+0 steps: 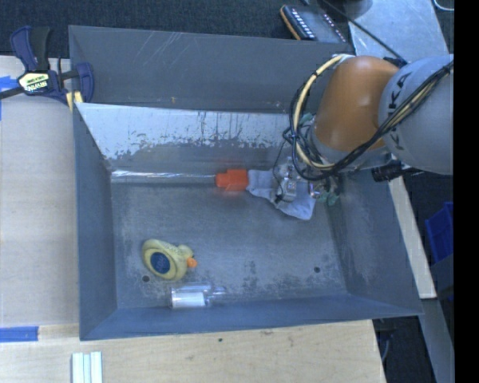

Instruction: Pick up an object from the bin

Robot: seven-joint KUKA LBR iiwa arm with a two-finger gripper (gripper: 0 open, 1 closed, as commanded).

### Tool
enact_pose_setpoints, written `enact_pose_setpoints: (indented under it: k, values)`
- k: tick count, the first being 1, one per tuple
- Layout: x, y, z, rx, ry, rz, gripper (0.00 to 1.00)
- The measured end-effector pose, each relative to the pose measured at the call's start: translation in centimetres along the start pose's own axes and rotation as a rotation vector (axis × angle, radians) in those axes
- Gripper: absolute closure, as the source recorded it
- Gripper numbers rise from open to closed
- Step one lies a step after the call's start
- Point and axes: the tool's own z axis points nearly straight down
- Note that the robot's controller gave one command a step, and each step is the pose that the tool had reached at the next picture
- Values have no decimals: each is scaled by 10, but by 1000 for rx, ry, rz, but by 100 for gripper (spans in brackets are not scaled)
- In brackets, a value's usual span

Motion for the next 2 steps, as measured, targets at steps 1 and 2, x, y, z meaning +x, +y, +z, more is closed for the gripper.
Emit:
enact_pose_setpoints:
  k: [1, 2]
  values:
    - [18, 14, -27, 0, 3, 27, 100]
    - [30, -17, 36, -1, -2, 451, 100]
